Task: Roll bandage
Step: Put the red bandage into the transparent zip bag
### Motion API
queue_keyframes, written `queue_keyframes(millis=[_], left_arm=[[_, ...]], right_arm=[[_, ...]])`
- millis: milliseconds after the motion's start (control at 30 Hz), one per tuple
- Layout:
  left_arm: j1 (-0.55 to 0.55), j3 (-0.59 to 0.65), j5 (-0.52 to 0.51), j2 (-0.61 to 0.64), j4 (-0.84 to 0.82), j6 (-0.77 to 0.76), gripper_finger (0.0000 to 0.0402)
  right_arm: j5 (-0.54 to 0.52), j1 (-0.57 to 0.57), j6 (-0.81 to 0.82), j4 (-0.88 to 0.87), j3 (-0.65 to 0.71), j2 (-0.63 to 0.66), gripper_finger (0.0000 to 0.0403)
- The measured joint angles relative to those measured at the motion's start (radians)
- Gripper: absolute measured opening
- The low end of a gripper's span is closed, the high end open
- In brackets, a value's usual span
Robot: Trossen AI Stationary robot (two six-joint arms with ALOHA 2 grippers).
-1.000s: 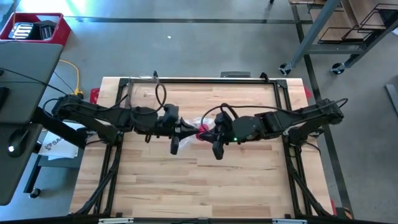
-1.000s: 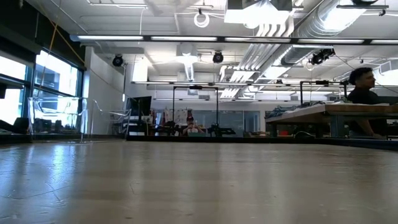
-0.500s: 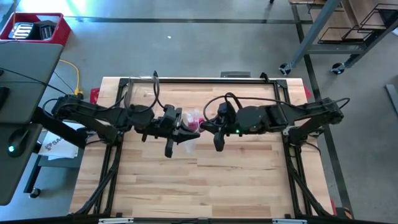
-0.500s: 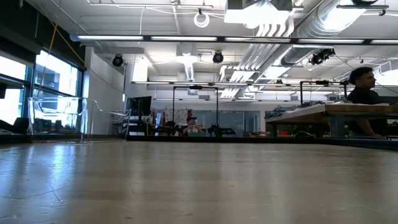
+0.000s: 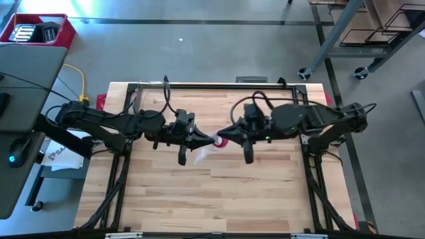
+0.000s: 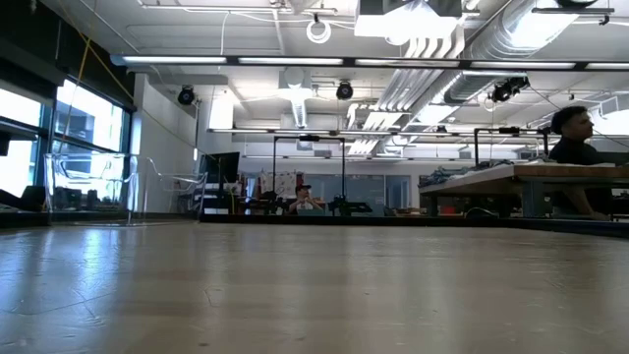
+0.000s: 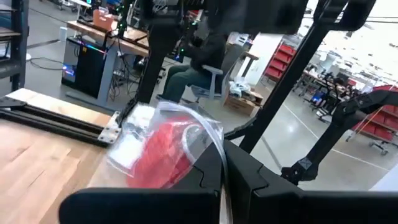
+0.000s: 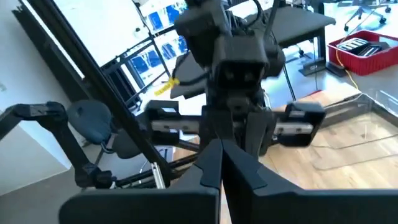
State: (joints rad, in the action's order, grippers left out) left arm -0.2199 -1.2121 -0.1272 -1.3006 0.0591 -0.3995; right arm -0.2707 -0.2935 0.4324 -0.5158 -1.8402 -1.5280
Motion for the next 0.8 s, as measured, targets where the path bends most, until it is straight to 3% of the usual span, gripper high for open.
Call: queue_keyframes(millis=[233, 467, 600, 800], left_arm=[[0.0, 0.0, 0.02, 0.006, 0.008, -0.022, 0.0], [-0.002, 0.0, 0.056, 0.006, 0.011, -0.045, 0.0], [-0.003, 0.0, 0.07, 0.006, 0.013, -0.058, 0.0], [-0.003, 0.0, 0.072, 0.006, 0.011, -0.07, 0.0]], right_arm=[[0.002, -0.001, -0.095, -0.05, -0.112, -0.001, 0.001], [-0.018, 0.004, -0.067, -0.4, -0.204, -0.001, 0.0106], [-0.009, 0.003, -0.144, -0.529, -0.179, -0.002, 0.0163], [-0.021, -0.012, -0.37, -0.557, -0.159, -0.045, 0.0178]])
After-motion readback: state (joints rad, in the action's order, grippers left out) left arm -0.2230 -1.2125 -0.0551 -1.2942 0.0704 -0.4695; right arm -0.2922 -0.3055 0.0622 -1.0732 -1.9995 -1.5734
